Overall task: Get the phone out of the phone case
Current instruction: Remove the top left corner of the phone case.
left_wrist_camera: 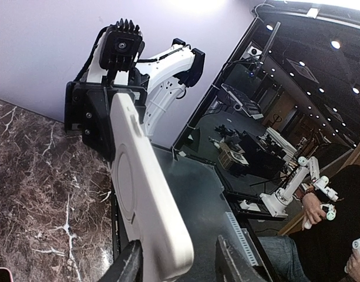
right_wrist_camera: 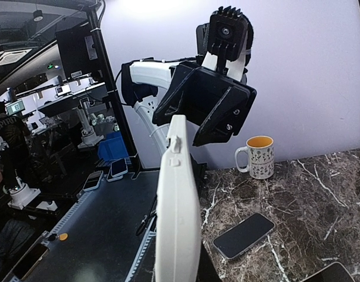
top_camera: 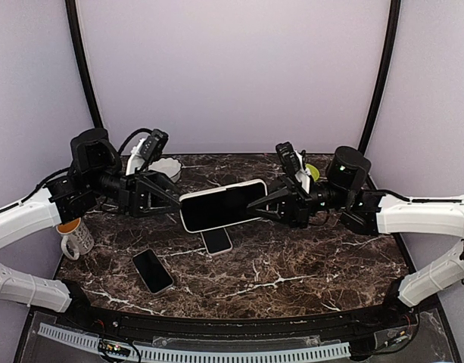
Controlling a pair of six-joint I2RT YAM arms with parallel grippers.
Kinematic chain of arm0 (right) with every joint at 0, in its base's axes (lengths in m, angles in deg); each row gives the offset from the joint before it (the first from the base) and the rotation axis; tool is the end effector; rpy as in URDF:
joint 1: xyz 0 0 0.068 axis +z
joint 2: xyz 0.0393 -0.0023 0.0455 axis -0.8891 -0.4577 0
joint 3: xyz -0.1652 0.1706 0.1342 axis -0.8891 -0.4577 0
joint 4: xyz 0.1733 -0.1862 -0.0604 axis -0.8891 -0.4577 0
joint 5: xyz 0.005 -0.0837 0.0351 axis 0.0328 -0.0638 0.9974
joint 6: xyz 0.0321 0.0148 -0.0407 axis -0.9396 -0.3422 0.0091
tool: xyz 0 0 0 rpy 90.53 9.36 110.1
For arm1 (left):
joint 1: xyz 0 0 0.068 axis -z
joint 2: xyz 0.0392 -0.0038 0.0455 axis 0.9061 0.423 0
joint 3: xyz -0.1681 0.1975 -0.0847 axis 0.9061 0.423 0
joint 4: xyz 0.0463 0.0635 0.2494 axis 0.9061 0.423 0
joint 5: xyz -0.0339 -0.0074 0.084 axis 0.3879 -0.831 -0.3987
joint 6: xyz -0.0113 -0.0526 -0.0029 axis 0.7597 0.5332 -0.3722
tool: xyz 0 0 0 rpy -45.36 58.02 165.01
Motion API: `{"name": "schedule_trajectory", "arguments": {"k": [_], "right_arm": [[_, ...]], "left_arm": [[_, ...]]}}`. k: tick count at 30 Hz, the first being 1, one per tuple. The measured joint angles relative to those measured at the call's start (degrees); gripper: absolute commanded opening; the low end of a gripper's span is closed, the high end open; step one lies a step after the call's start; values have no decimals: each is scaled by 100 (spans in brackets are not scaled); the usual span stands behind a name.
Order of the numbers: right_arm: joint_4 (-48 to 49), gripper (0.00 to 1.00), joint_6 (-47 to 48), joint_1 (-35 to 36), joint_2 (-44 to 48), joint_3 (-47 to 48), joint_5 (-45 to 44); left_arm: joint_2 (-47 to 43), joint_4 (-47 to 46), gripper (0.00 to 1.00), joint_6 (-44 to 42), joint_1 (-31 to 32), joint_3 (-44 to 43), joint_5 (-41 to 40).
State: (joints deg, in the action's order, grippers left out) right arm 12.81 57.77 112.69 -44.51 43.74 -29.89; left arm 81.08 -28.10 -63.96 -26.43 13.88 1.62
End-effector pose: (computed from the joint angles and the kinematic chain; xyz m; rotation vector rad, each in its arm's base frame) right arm 0.1653 0.2407 0.3180 -1.2217 1.2089 1.5800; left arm 0.1648 -0.1732 0.3631 1.2294 1.4309 -1.7133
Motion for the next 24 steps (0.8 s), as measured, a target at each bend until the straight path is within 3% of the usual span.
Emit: {"name": "schedule_trajectory", "arguments": {"k": [14, 24], "right_arm": [[-61, 0, 282, 2, -50, 31, 13], [-487, 0, 1045, 26, -15, 140, 26]], "left_arm": [[15, -155, 22, 28, 37, 72, -17], [20, -267, 16, 50, 37, 173, 42]]}}
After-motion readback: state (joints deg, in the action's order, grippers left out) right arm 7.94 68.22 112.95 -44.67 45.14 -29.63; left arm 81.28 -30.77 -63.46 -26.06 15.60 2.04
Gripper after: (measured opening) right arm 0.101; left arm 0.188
